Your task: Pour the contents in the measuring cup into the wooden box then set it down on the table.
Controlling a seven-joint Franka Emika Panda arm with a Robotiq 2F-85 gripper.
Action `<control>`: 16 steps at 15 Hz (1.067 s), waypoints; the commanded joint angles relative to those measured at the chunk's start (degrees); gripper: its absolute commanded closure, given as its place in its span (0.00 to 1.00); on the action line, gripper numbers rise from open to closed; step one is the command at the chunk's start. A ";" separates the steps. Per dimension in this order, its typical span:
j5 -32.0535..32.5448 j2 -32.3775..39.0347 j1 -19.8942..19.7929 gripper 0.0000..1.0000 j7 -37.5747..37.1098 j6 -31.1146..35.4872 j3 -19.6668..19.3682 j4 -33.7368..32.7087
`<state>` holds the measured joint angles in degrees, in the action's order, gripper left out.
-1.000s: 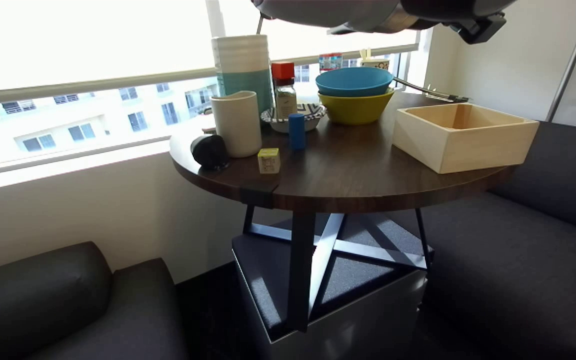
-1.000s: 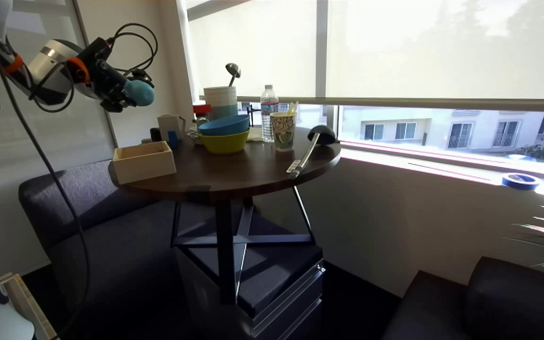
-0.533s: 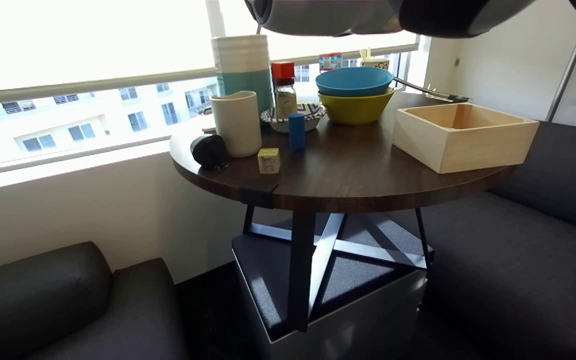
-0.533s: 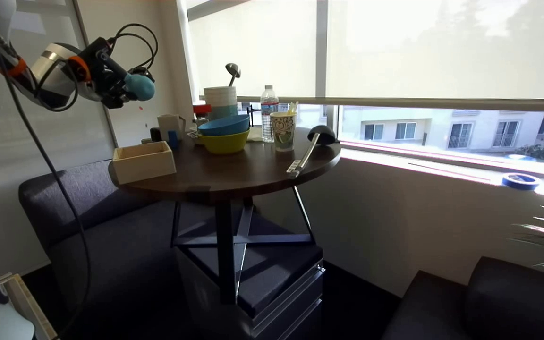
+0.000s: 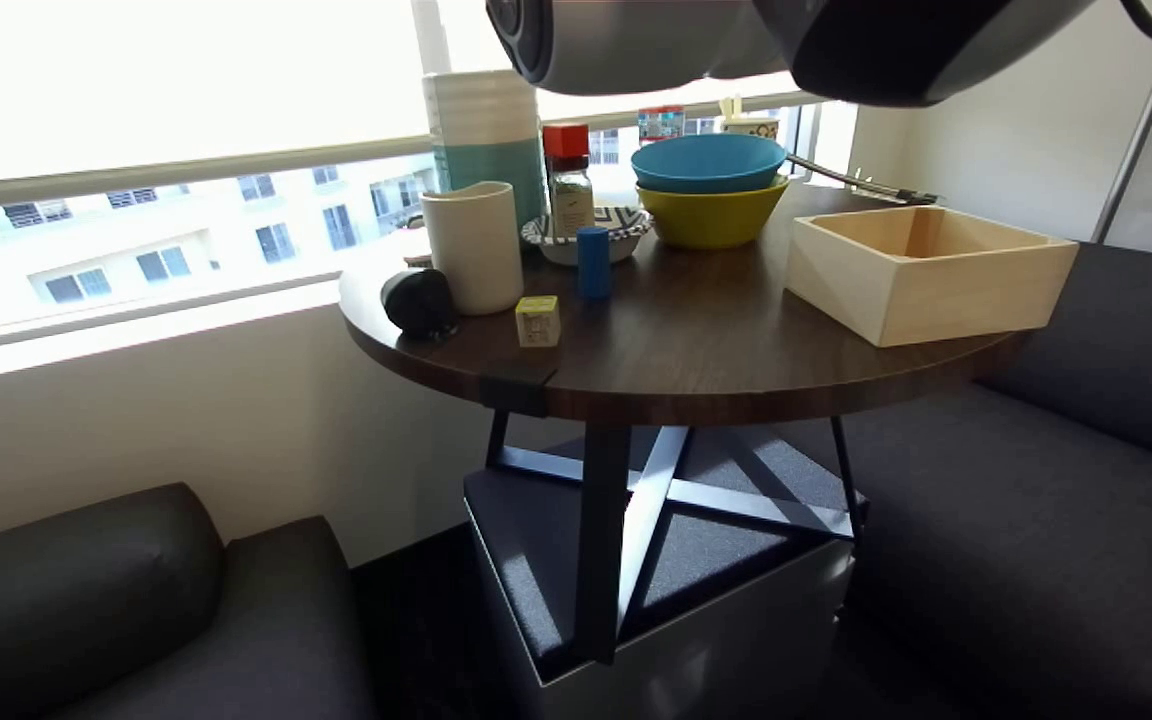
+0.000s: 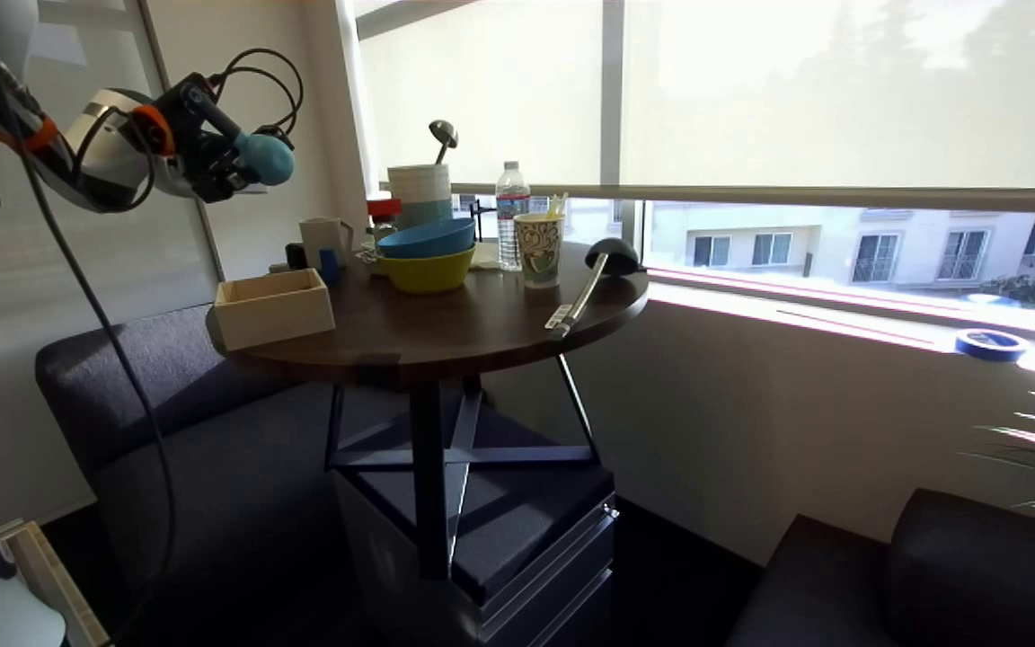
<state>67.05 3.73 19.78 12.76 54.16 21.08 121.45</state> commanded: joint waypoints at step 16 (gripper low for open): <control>12.17 1.85 1.08 0.59 14.90 -6.15 0.46 0.44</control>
<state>76.28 4.86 20.16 24.23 50.36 21.29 121.65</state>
